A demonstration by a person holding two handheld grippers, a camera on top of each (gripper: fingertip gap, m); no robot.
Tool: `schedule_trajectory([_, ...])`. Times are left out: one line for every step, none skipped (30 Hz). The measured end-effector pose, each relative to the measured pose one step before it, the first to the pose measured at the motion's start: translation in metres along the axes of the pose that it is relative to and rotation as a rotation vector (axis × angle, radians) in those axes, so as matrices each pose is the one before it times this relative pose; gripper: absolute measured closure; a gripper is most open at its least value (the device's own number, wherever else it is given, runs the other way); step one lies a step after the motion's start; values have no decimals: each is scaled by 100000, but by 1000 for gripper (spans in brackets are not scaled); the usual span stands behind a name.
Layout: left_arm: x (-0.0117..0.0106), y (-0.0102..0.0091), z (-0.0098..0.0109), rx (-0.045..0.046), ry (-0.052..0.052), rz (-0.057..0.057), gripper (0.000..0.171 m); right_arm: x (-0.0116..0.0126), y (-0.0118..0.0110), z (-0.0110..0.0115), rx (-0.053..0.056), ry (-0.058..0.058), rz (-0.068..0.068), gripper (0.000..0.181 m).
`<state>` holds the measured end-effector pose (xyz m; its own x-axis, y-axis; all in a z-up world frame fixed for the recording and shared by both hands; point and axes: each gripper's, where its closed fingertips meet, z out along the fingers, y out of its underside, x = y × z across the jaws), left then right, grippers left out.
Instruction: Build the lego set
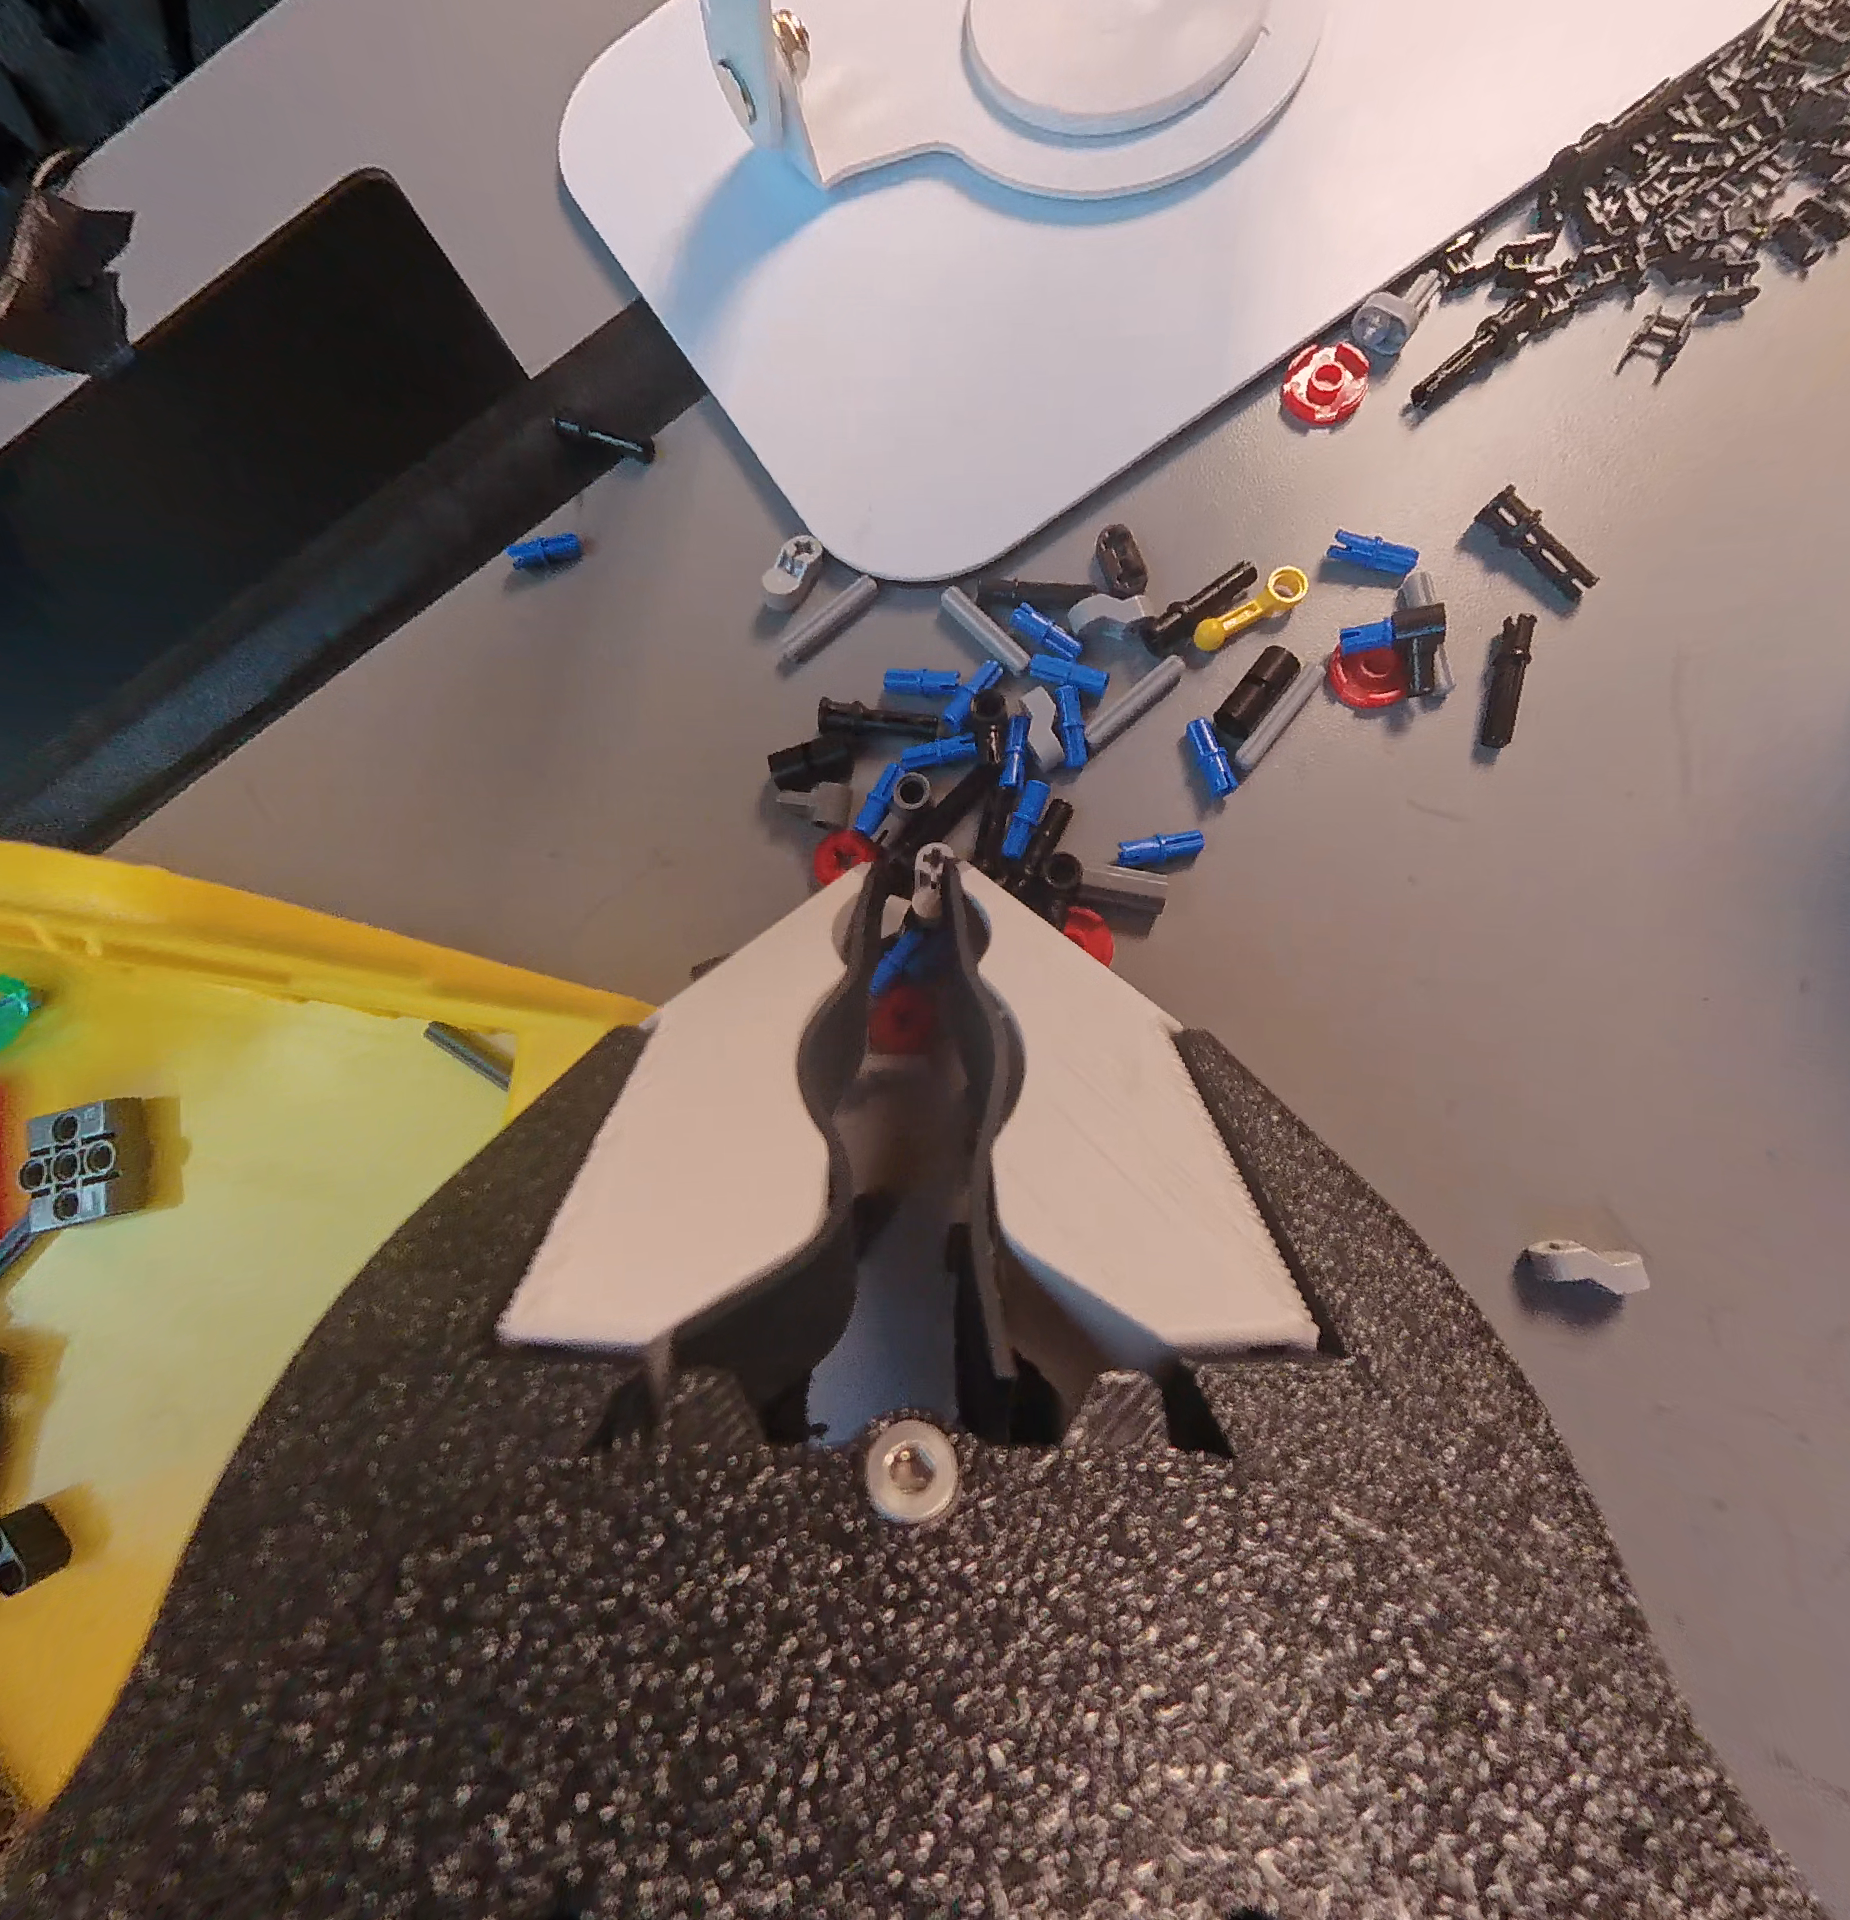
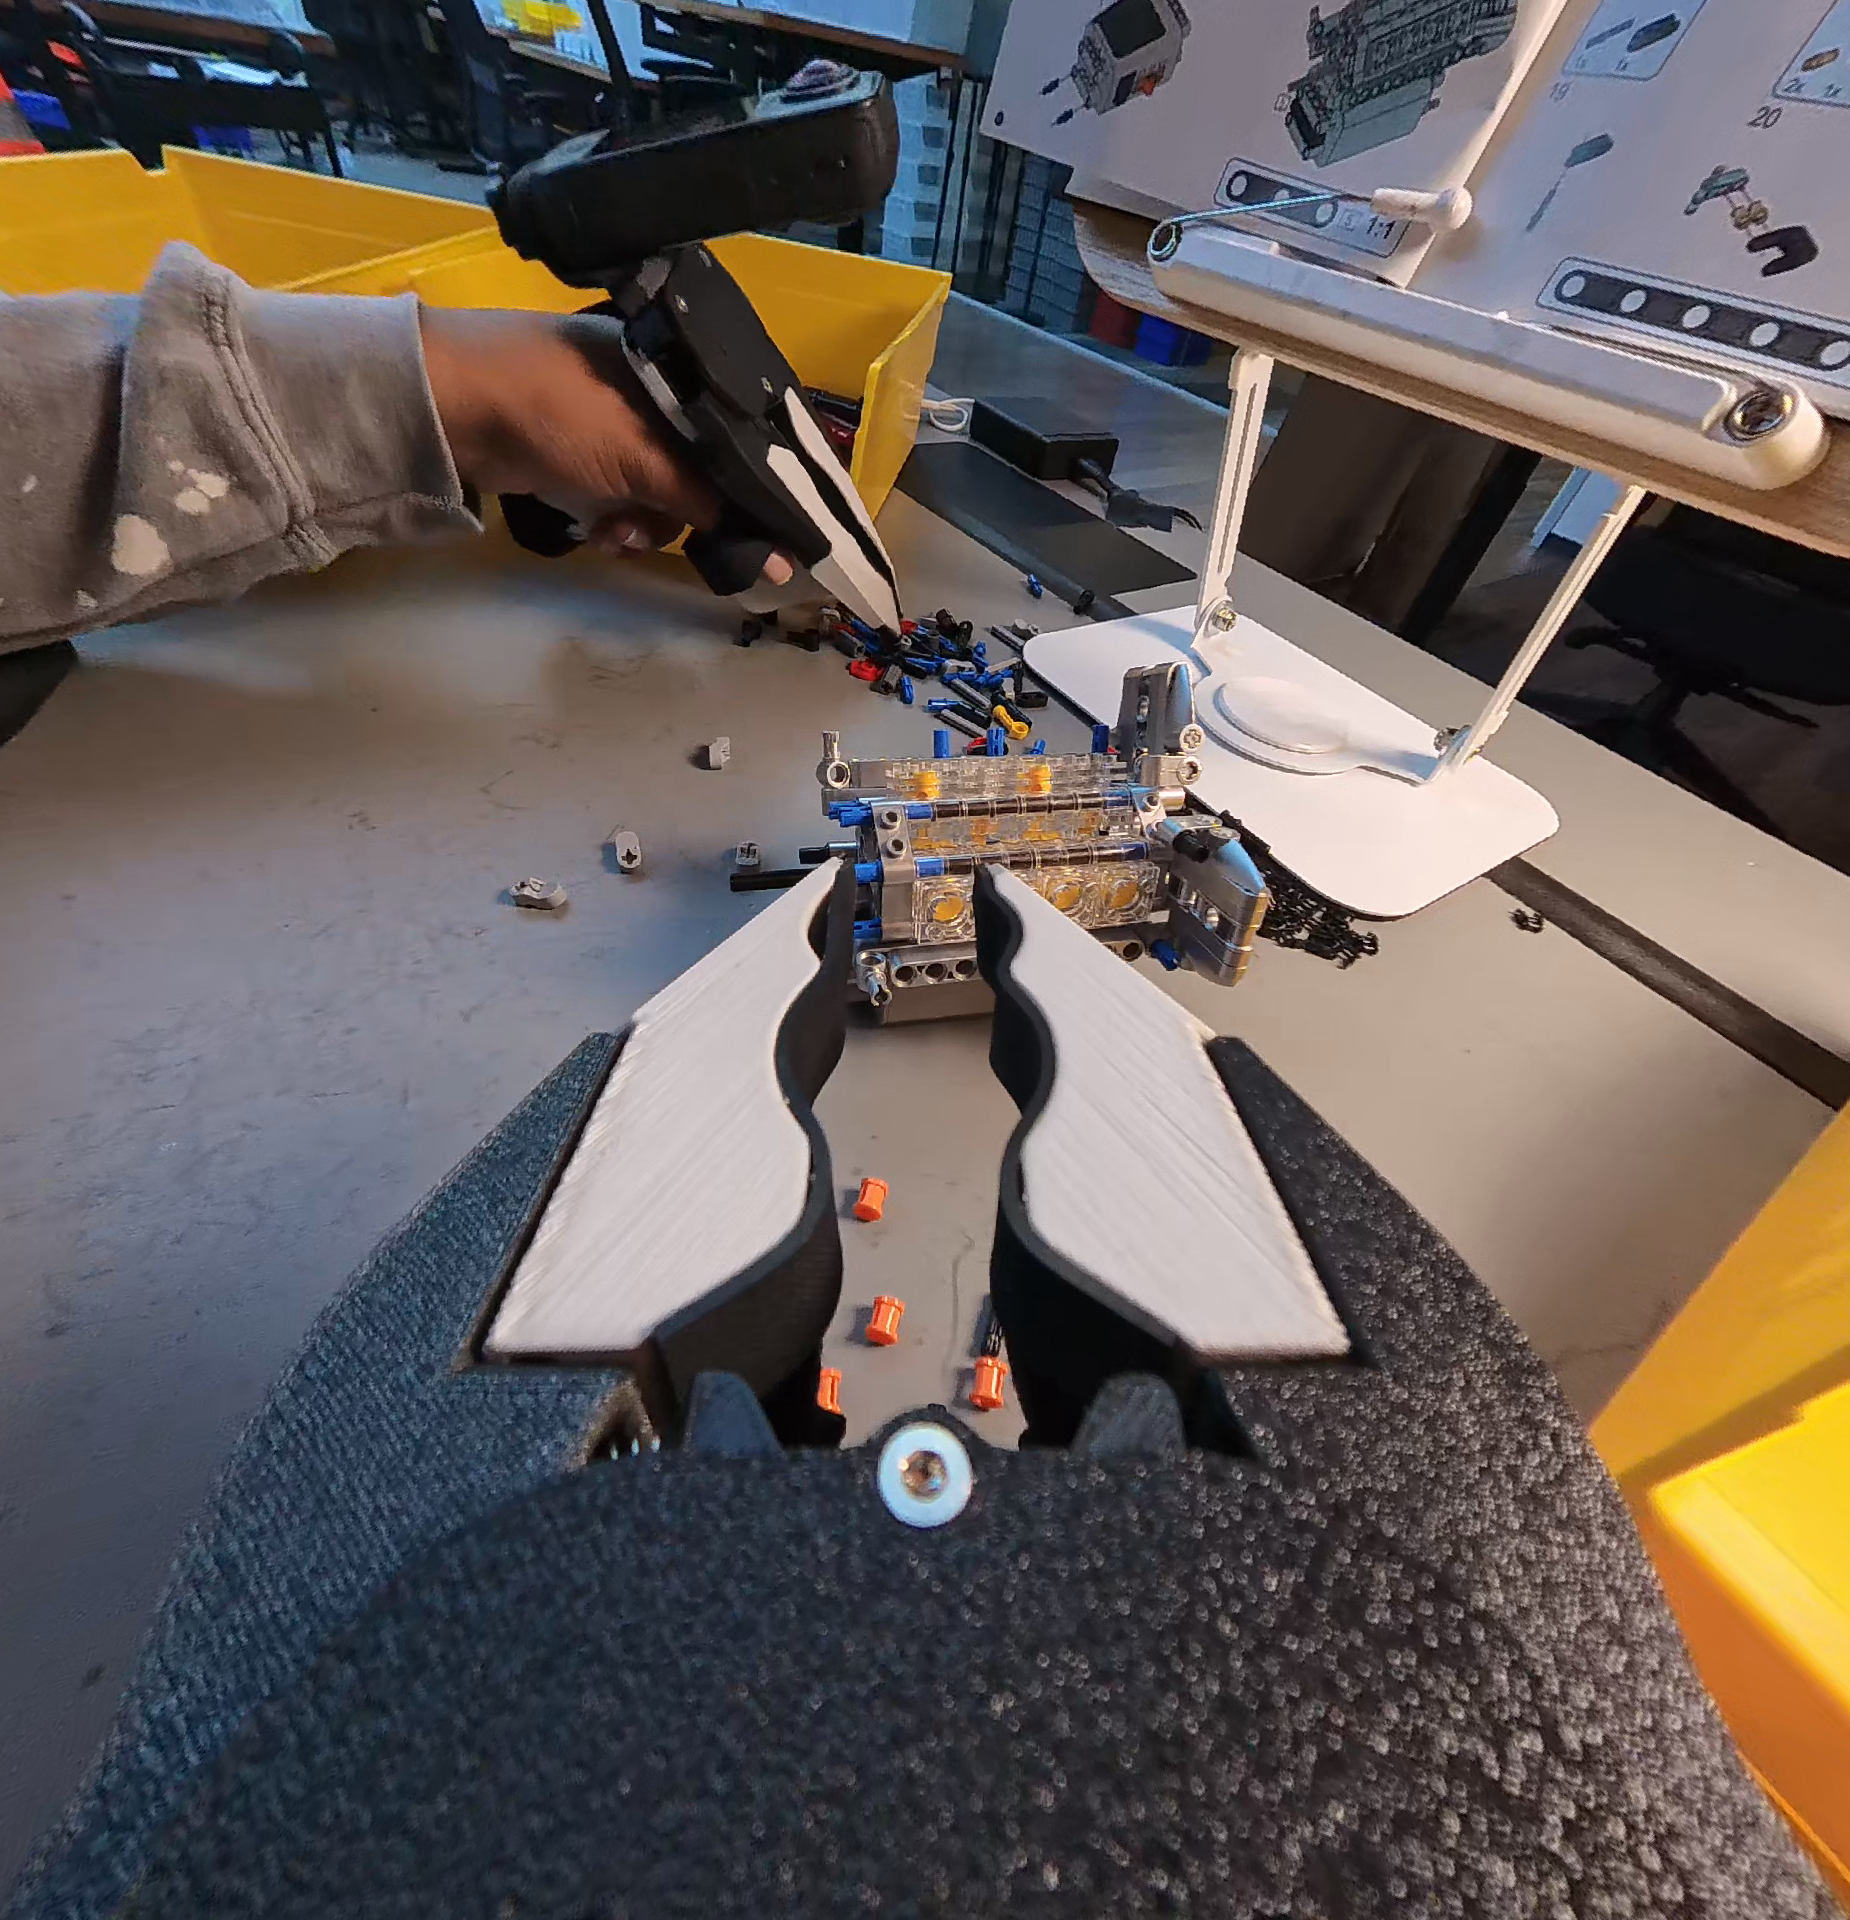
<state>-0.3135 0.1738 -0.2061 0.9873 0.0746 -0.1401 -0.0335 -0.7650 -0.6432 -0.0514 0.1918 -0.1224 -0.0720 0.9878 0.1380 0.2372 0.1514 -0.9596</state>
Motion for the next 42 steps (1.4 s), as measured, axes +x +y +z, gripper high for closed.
schedule_trajectory([225,54,-86,-616,1798,543,162,7,7,-12,-42,57,-132,160])
schedule_trajectory([312,80,-105,-397,1990,822,162,19,27,2,-151,131,-155,160])
schedule_trajectory([346,121,-129,-444,2023,983,162,25,18,-18,-115,120,-130,159])
schedule_trajectory([336,145,-161,-651,2141,1211,163,29,5,-11,-11,115,-56,159])
schedule_trajectory([380,112,-148,-376,2447,1801,162,23,4,-9,13,49,42,160])
schedule_trajectory([464,85,-139,163,2833,1911,162,13,3,-9,20,4,91,159])
schedule_trajectory([434,65,-131,358,2800,808,162,6,2,-1,-3,-13,30,159])
schedule_trajectory([252,28,-132,448,1940,142,162,7,10,-6,-84,72,-98,160])
schedule_trajectory([6,-25,-138,909,145,878,160,13,20,-3,-87,80,-180,160])
schedule_trajectory([-265,-19,-128,704,-1744,1222,159,-1,11,-6,-86,17,-88,159])
schedule_trajectory([-213,104,-42,-351,-1485,1051,159,-6,12,10,-33,-50,-21,160])
schedule_trajectory([36,117,49,-652,67,1115,159,-14,5,22,-101,-54,-25,159])
schedule_trajectory([193,38,127,-240,831,1094,159,-21,19,14,-113,-92,-30,160])
schedule_trajectory([140,-77,147,282,342,760,159,-19,15,7,-79,-26,-77,159])
schedule_trajectory([-64,-133,143,316,-948,532,160,0,3,-2,-36,20,-101,160])
schedule_trajectory([-234,-67,116,-380,-2030,731,162,4,4,-2,-38,54,-88,160])
schedule_trajectory([-414,58,101,-1203,-3210,1173,162,27,27,-6,-124,147,-110,160])
schedule_trajectory([-523,108,50,-1375,-4196,1776,162,40,17,-8,-110,165,-100,160])
schedule_trajectory([-410,1,-36,-525,-3793,2207,162,41,10,-12,-29,135,-48,160])
schedule_trajectory([-100,-149,-128,495,-1866,2012,162,27,9,-12,-22,71,25,160])
schedule_trajectory([310,-280,-145,1227,885,1353,162,10,5,-1,-9,-17,104,160])
schedule_trajectory([481,-325,-117,1555,2441,577,161,-15,16,17,-69,-127,101,160])
schedule_trajectory([369,-261,-23,1098,2164,-50,161,-25,24,20,-165,-133,-39,160])
schedule_trajectory([198,-102,83,271,1363,-120,161,-36,18,21,-160,-81,-208,160])
schedule_trajectory([65,44,155,-435,816,103,161,-32,8,9,-68,-12,-284,160])
schedule_trajectory([-14,128,192,-785,506,59,161,-28,5,3,-17,-16,-216,160])
schedule_trajectory([-41,40,145,-169,505,-265,160,-15,1,-1,-22,-52,-37,160])
schedule_trajectory([-48,-60,85,469,912,-989,160,1,6,6,-38,-81,115,160])
schedule_trajectory([-23,-68,78,492,1310,-1603,160,23,-4,-3,7,-41,172,160])
schedule_trajectory([-79,-43,98,480,1059,-1779,160,5,0,1,32,-67,209,160])
schedule_trajectory([-119,76,142,-112,631,-1461,160,22,3,0,22,-43,167,159])
schedule_trajectory([-105,272,178,-1320,431,-627,161,12,-12,-9,58,2,126,160])
schedule_trajectory([45,129,103,-532,953,18,160,20,-12,-17,87,-4,126,159])
schedule_trajectory([187,-28,-29,207,1393,398,162,21,-11,-9,62,9,145,160])
schedule_trajectory([116,78,-18,-492,596,725,163,6,-5,-5,76,-21,139,160])
schedule_trajectory([50,7,-8,31,0,488,164,8,-5,-4,-7,-46,94,160])
schedule_trajectory([35,3,5,201,-47,243,165,-9,13,18,-61,-59,7,160])
schedule_trajectory([6,-1,4,37,-116,283,165,-34,12,16,-102,-36,-151,160])
schedule_trajectory([-14,-3,-14,-90,-88,555,165,-34,14,15,-126,-14,-248,160])
schedule_trajectory([-204,-51,-44,207,-1630,1206,165,-29,-1,6,-72,6,-267,160])
schedule_trajectory([-331,-163,-200,841,-3072,1937,166,-7,-5,-16,37,88,-171,160])
schedule_trajectory([-58,-389,-505,1662,-1641,2235,166,12,-18,-23,115,61,-55,160])
